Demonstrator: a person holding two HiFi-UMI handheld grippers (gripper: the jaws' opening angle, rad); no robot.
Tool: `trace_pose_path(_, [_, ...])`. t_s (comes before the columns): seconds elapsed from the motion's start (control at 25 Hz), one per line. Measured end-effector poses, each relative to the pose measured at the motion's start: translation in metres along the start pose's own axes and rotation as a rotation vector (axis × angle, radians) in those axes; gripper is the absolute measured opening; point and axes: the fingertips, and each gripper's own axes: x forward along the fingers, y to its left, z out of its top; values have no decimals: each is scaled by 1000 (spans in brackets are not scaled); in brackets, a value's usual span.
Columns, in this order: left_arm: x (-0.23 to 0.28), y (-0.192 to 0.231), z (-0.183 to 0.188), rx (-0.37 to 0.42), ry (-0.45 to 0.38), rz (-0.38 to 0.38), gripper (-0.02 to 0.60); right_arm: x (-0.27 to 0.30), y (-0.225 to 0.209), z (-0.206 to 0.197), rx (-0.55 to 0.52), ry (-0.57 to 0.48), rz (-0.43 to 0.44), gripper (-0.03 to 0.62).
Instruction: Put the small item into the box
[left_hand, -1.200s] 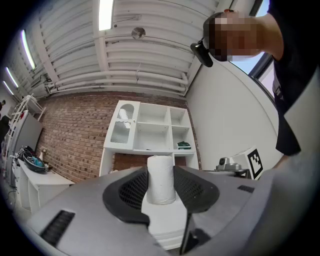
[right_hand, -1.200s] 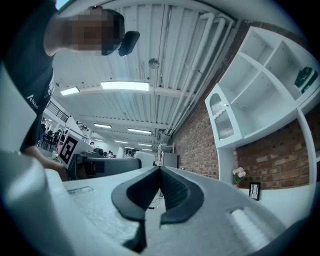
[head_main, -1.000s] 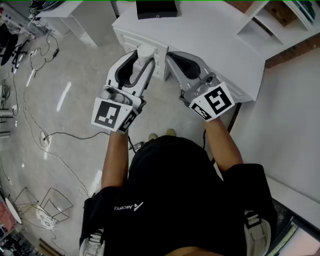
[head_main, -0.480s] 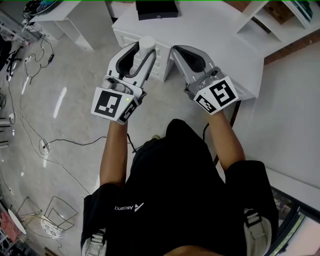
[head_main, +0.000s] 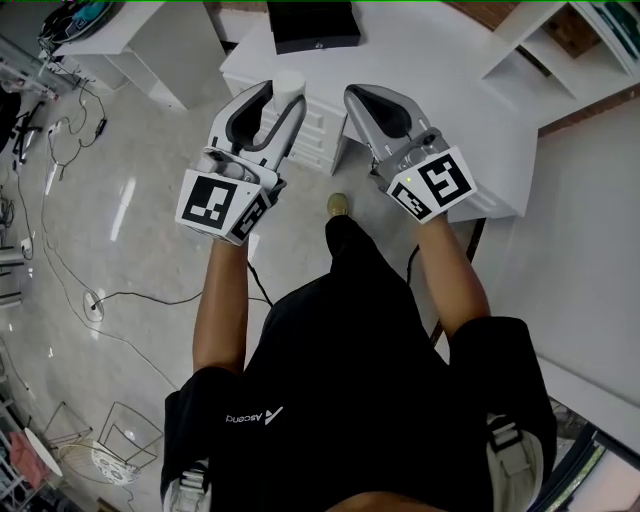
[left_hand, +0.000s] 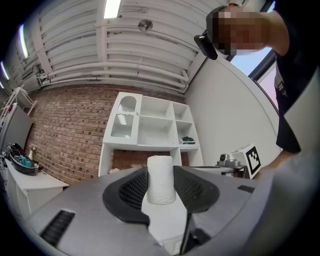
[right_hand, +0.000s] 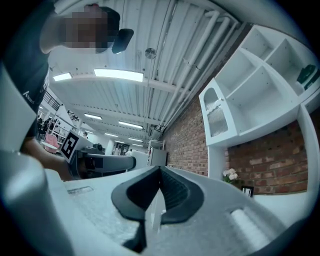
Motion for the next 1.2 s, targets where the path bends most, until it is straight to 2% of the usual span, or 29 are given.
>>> trace_pose_path(0.2, [53, 36, -13, 2, 31, -3, 160, 31, -53, -15, -32, 13, -1, 0])
trace_pose_path(0.44, [139, 74, -53, 25, 101, -42, 160, 63, -130, -49, -22, 33, -1, 0])
trace_pose_path(0.68, [213, 116, -102, 16, 230, -66, 160, 94, -195, -78, 15, 68, -19, 0])
trace_pose_path(0.84, [253, 143, -133, -19, 317, -63, 160, 111, -235, -98, 22, 89, -36, 0])
trace_pose_path(1.2, [314, 180, -208, -69, 553, -80, 160, 130, -294, -127, 49, 141, -56, 0])
